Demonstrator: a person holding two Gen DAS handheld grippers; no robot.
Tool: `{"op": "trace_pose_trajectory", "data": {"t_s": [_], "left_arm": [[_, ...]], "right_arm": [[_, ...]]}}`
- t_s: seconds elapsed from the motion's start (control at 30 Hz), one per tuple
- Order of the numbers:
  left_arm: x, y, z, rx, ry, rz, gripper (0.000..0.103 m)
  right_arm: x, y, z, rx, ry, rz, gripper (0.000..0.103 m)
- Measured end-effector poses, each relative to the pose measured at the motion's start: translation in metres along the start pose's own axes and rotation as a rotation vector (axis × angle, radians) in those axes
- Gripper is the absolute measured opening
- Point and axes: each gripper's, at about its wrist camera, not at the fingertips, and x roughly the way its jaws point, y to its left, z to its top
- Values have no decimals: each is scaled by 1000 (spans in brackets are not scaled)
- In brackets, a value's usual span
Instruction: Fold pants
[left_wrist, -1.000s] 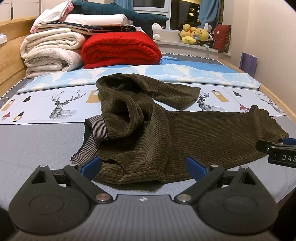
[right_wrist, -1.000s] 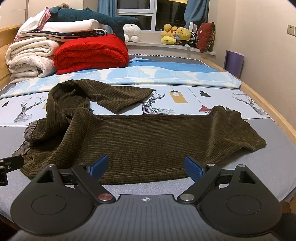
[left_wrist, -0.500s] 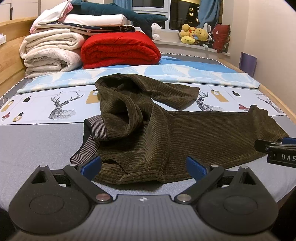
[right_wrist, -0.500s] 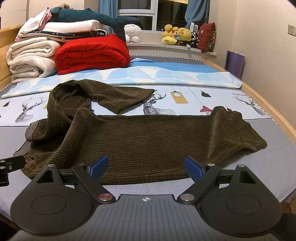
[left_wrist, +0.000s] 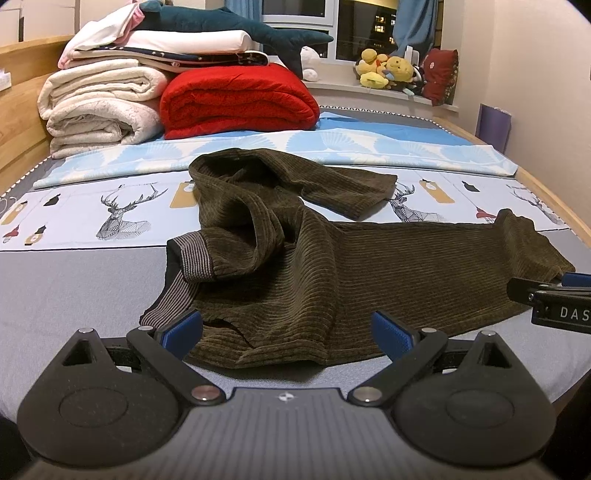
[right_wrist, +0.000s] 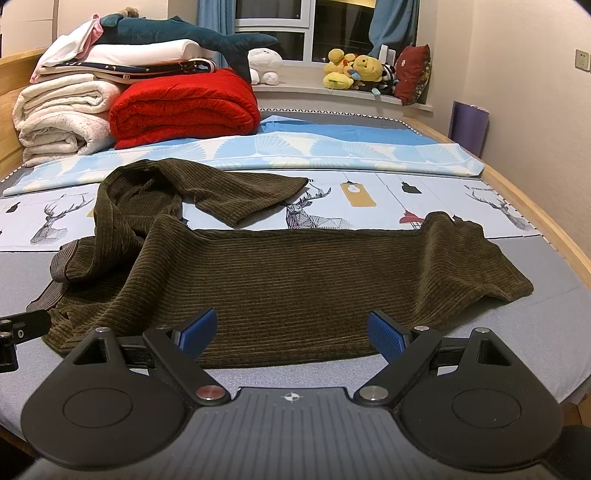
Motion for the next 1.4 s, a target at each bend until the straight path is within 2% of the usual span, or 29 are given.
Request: {"op": "trace_pose_trajectory", "data": {"t_s": [0.27, 0.33, 0.37, 0.43, 0.47, 0.5, 0.53, 0.63, 0.67, 0.73, 0.8, 0.87, 0.93, 1.0, 1.07, 1.13, 1.2, 1.27, 1.3, 1.33, 1.37, 1.4], "left_arm": [[0, -1, 0, 5, -3, -1, 99], [-1, -2, 0, 14, -10, -5, 93], [-2, -2, 0, 23, -17, -8, 88], [-4, 3, 3, 39, -22, -50, 48], [-5, 8, 7, 41, -23, -82, 37], [-5, 15, 13, 50, -27, -109, 20], [-4, 22, 21, 70, -32, -119, 18], [9, 43, 49, 153, -56, -127, 18], [19, 51, 58, 174, -42, -130, 18], [46, 66, 70, 209, 12, -130, 19], [79, 76, 70, 242, 63, -89, 23], [110, 83, 65, 251, 123, -59, 39], [137, 88, 62, 254, 189, -51, 71], [154, 83, 61, 291, 208, -72, 84], [167, 70, 57, 376, 196, -84, 86], [181, 58, 51, 476, 217, -76, 87], [190, 50, 47, 583, 215, -73, 86], [198, 53, 51, 637, 181, -22, 79], [200, 60, 58, 617, 186, -39, 66], [201, 70, 68, 569, 188, -85, 39], [200, 80, 78, 517, 182, -127, 20], [198, 92, 89, 462, 157, -130, 10]], "right_arm": [[0, 0, 0, 1, -2, 2, 90], [-1, 0, 0, 1, -9, -5, 89], [-1, 0, 1, 3, -21, -14, 89], [-6, -2, 4, 20, -63, -24, 88], [-9, -5, 7, 28, -91, -18, 87], [-12, -9, 12, 38, -125, -6, 87], [-13, -16, 18, 44, -149, 1, 85], [-8, -40, 39, 82, -175, 25, 79], [-1, -50, 47, 87, -170, 39, 73], [15, -63, 59, 74, -167, 3, 65], [38, -80, 69, 80, -128, -37, 65], [67, -99, 70, 117, -61, -80, 65], [97, -117, 64, 187, 61, -108, 66], [127, -140, 55, 317, 204, -94, 66], [149, -161, 44, 433, 308, -94, 67], [159, -175, 38, 492, 339, -124, 67], [168, -180, 37, 497, 352, -132, 67], [180, -178, 36, 472, 384, -125, 67], [185, -178, 34, 460, 402, -119, 67], [190, -177, 33, 451, 420, -122, 67], [194, -176, 32, 444, 434, -135, 67], [198, -176, 31, 440, 450, -149, 67]]}}
